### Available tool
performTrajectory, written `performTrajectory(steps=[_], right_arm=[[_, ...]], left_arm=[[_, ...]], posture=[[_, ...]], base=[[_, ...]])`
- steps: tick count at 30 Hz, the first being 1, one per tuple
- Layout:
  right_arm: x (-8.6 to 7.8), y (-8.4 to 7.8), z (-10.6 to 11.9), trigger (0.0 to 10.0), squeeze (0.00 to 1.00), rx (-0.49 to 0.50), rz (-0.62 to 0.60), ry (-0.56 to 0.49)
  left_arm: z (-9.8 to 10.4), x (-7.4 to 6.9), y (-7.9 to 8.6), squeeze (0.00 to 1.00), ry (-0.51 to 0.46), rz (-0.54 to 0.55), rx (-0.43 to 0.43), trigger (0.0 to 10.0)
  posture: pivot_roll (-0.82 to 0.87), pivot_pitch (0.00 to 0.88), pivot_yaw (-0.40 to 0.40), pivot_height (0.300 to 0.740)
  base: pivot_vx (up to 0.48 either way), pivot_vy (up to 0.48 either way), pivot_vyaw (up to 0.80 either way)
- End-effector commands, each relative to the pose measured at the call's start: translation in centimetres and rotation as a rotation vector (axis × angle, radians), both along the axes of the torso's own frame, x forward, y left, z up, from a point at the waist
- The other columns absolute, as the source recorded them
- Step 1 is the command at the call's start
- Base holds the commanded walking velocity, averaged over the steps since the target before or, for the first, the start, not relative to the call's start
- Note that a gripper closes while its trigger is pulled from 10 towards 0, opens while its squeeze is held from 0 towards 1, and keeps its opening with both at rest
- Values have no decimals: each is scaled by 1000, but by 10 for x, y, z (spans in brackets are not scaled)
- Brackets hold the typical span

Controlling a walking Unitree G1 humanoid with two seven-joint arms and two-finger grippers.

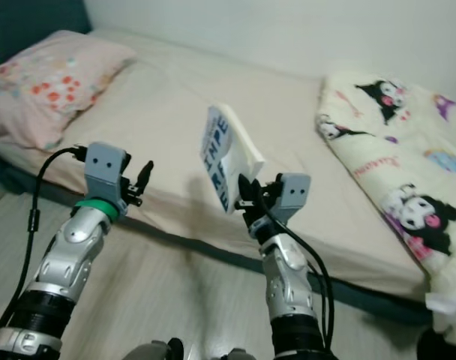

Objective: Clean up the room

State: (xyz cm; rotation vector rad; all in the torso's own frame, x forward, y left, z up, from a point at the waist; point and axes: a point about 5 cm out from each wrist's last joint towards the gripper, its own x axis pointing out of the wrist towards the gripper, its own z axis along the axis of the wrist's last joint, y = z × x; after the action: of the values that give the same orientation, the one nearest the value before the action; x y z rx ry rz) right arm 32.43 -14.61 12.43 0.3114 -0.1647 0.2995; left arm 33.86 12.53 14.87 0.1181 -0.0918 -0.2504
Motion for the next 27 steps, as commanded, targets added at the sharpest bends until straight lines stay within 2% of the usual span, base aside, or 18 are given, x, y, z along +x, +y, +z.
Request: performTrajectory(steps=[1,21,27], right_arm=[[0,-7,1,10000,0,2,-22,-20],[0,-5,2,10000,0,5,-22,-13],[1,-4,1,10000,0,-41,-29,-17]], left_arm=[[-7,-3,-4,0,22,-16,-3,10000],[-10,-2,-3,0,51,-1,-11,10000],[-11,-1,-3,0,54,7,-11,10000]], posture=[[16,54,66,724],[13,56,63,724],[13,58,62,724]], base=[[0,0,0],[0,0,0],[0,0,133]])
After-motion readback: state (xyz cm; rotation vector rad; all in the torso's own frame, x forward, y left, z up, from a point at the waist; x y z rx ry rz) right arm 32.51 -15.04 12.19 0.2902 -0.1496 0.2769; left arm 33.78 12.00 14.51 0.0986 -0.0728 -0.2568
